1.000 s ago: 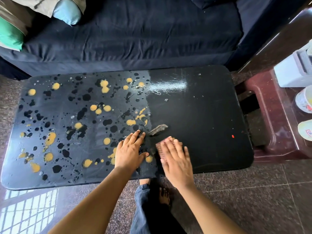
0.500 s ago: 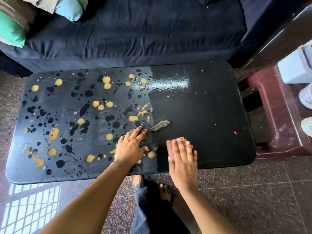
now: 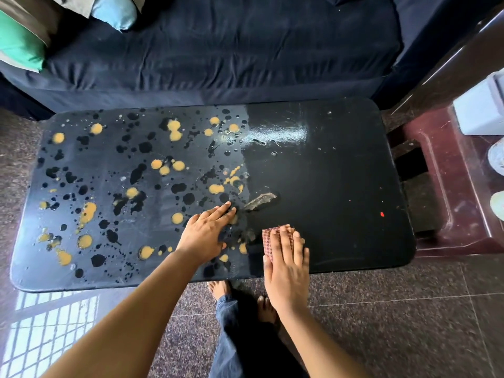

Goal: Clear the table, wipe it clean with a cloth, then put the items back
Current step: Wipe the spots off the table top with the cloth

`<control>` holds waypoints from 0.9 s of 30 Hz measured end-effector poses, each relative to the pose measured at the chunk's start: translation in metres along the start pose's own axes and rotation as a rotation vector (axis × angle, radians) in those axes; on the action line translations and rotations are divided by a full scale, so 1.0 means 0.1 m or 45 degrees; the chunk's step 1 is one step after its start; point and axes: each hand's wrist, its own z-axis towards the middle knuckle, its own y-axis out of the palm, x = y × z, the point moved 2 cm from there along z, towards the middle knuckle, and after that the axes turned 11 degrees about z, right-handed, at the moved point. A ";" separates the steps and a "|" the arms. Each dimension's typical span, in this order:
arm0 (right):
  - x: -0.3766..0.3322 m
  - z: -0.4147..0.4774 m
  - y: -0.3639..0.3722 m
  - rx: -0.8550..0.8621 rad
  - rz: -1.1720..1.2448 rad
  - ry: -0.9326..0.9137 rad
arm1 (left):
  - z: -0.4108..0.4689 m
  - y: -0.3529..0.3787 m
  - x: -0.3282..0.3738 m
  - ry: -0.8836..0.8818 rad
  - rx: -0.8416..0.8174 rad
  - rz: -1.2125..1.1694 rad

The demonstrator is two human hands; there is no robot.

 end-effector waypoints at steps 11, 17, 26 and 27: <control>-0.08 -0.07 0.05 -0.042 -0.022 -0.133 | 0.00 0.02 0.02 -0.017 0.015 -0.013; -0.48 -0.12 0.15 -0.144 0.076 -0.163 | 0.02 0.05 0.00 -0.002 0.041 -0.057; -0.26 -0.15 0.05 -0.127 0.038 -0.094 | -0.07 0.11 -0.01 -0.089 0.088 -0.061; -0.31 -0.15 0.07 -0.115 0.052 -0.059 | -0.08 0.11 -0.02 -0.115 0.094 -0.064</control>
